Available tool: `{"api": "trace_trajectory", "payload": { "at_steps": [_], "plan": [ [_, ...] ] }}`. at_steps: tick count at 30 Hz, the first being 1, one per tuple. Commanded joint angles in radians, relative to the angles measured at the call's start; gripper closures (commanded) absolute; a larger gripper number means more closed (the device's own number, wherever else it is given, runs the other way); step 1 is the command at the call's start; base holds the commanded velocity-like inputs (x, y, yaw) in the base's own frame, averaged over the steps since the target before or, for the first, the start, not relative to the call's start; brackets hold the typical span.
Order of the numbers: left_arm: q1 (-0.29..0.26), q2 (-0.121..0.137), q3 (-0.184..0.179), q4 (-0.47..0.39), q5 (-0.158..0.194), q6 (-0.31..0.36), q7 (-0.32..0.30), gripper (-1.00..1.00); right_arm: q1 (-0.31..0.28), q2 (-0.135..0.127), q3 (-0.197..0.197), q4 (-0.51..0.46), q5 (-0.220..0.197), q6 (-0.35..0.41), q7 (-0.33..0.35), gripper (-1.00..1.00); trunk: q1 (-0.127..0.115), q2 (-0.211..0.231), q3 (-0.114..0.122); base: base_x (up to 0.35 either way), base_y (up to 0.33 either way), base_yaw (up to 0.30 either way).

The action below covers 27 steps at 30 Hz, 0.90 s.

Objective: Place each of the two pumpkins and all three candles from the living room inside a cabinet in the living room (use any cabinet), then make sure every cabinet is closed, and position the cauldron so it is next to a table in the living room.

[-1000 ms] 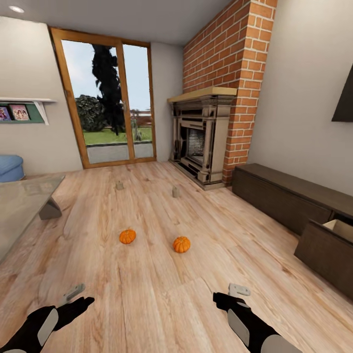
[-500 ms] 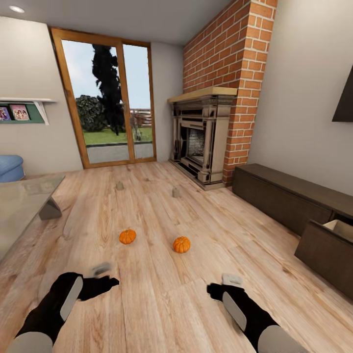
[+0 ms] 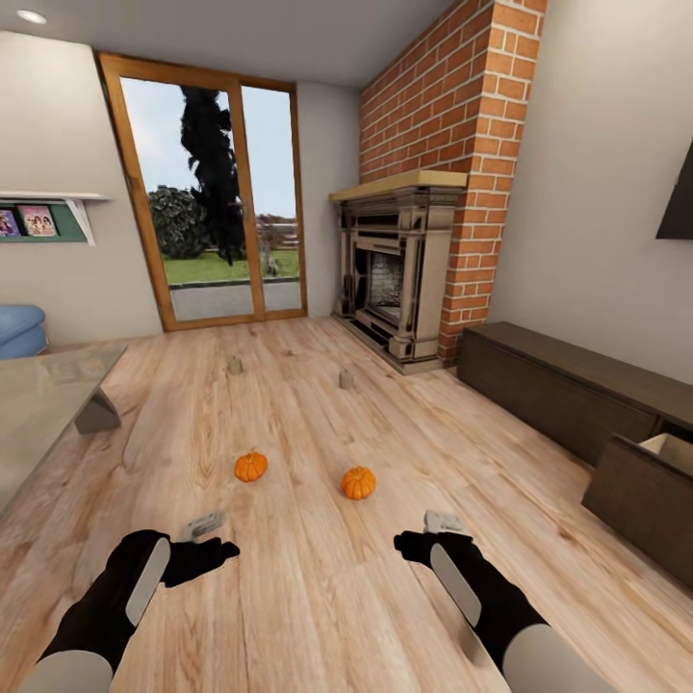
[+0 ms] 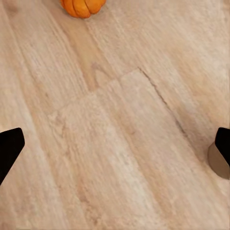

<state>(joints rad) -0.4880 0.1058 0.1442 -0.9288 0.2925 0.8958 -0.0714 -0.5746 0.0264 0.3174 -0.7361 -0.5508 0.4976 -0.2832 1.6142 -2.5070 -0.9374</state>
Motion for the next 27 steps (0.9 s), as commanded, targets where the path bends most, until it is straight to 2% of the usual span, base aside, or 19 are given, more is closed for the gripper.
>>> {"api": "trace_trajectory", "payload": {
  "at_steps": [1,13,19,27],
  "plan": [
    [0.000,0.002,0.002,-0.011,-0.006,0.005,-0.008,-1.00,-0.001,0.000,0.003,-0.004,-0.011,0.004,-0.011,-1.00,0.000,0.000,-0.001,0.236,0.113,0.000],
    [0.001,0.006,0.003,-0.031,-0.007,0.007,-0.007,-1.00,-0.001,0.002,0.006,-0.010,-0.010,0.007,-0.013,-1.00,0.000,0.000,-0.001,0.130,0.076,0.000],
    [0.001,0.004,-0.001,-0.031,-0.007,0.007,-0.003,-1.00,-0.001,0.000,0.007,-0.011,-0.009,0.003,-0.013,-1.00,0.000,0.000,-0.001,0.052,0.223,0.001],
    [0.001,0.003,-0.002,-0.031,-0.007,0.006,-0.002,-1.00,-0.001,0.000,0.007,-0.011,-0.005,0.001,-0.014,-1.00,0.000,0.000,0.004,0.251,0.149,0.176]
  ]
}}
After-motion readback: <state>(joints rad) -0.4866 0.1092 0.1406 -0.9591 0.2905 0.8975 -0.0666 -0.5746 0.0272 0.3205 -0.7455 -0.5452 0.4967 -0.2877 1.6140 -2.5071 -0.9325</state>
